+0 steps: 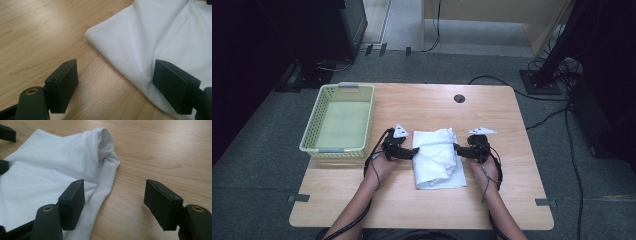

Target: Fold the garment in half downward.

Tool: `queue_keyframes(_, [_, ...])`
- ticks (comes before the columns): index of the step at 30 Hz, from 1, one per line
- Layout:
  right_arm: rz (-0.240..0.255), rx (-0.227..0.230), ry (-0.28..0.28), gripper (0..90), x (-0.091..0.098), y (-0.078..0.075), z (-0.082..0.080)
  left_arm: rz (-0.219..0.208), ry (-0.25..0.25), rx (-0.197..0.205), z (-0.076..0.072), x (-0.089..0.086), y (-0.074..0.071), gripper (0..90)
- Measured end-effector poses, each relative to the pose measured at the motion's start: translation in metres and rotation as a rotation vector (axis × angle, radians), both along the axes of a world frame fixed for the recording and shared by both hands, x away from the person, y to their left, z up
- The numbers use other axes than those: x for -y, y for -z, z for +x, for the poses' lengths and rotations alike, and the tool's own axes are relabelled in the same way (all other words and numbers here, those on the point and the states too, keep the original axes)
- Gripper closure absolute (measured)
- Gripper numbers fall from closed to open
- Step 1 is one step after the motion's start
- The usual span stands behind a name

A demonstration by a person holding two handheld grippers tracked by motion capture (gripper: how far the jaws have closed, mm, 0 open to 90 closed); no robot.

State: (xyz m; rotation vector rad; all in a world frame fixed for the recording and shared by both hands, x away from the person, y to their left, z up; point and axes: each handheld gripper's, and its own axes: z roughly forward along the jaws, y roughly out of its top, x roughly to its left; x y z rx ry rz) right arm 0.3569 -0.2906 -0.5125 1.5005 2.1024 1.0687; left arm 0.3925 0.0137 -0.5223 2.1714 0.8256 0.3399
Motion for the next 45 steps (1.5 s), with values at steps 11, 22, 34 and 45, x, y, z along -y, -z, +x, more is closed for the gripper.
queue_keyframes(11, [0.03, 0.017, -0.035, 36.8, -0.003, 0.003, -0.011, 0.0, -0.005, 0.0, 0.0, 0.0, 0.0, 21.1])
queue_keyframes(22, [0.019, 0.014, -0.064, 36.7, -0.008, 0.005, -0.022, 0.0, -0.006, 0.0, 0.0, 0.0, 0.0, 21.1])
queue_keyframes(34, [0.009, 0.011, -0.076, 36.4, -0.01, 0.005, -0.04, 0.0, -0.006, 0.0, 0.0, 0.0, 0.0, 21.1])
queue_keyframes(45, [0.008, 0.002, -0.072, 36.5, -0.011, 0.008, -0.057, 0.002, -0.007, 0.0, 0.0, 0.0, 0.0, 21.0])
